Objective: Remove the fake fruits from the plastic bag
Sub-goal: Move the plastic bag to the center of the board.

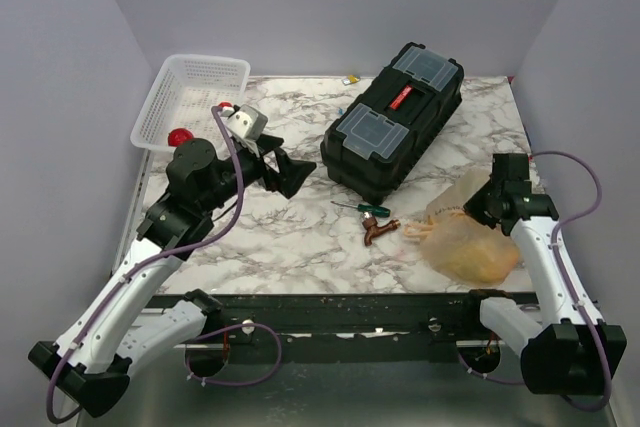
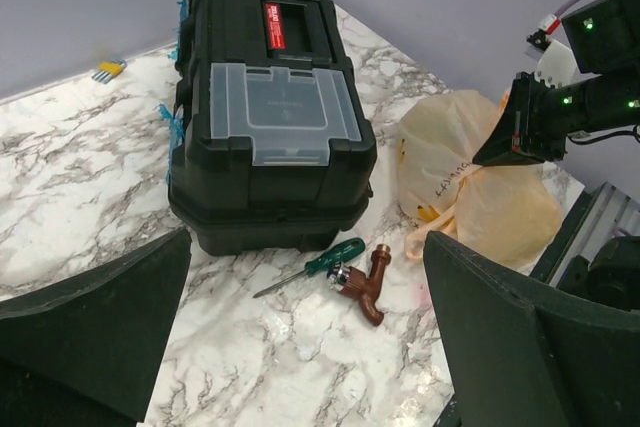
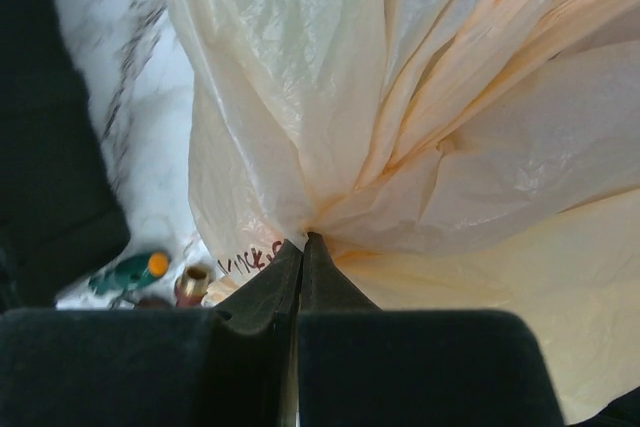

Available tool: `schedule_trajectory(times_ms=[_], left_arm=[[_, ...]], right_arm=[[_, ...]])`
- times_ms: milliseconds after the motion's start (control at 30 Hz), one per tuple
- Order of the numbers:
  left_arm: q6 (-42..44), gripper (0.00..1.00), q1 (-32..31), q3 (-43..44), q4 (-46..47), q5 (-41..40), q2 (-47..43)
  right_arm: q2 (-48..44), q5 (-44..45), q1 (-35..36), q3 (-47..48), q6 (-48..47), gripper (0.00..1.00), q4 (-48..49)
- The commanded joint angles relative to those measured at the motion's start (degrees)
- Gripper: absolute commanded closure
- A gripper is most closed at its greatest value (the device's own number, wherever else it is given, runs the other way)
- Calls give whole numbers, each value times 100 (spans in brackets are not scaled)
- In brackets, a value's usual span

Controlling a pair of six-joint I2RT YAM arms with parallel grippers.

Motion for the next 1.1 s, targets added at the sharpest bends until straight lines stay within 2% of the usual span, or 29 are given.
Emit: schedule_trajectory(times_ms=[0, 133, 433, 500, 533, 600, 667, 733, 900, 1067], left_arm=[[-55, 1, -35, 172, -9, 177, 152], [-56, 1, -51, 264, -129, 233, 337], [-31, 1, -275, 230, -75, 346, 674], [-22, 1, -347, 211, -44, 377, 781], [-15, 1, -388, 217, -51, 382, 833], [25, 1, -495, 254, -100, 383, 907], [91, 1, -616, 256, -104, 404, 928], [229, 1, -790, 220, -100, 352, 930], [568, 1, -1322, 126, -36, 108, 1050], [882, 1, -1933, 30, 72, -222, 1272]], right_arm=[[37, -534, 606, 339, -238, 99, -130], [-126, -717, 923, 433, -312, 99, -59], [-215, -1990, 953, 630, -984, 99, 270], [-231, -1985, 953, 701, -994, 93, 188], [-270, -1932, 953, 728, -972, 86, 114], [-411, -1647, 952, 761, -838, 73, -58], [-667, -1360, 953, 756, -671, 54, -168], [-869, -1042, 953, 799, -490, 43, -373], [-1177, -781, 956, 609, -118, 42, -625], [-1003, -678, 953, 261, 114, 41, -649]])
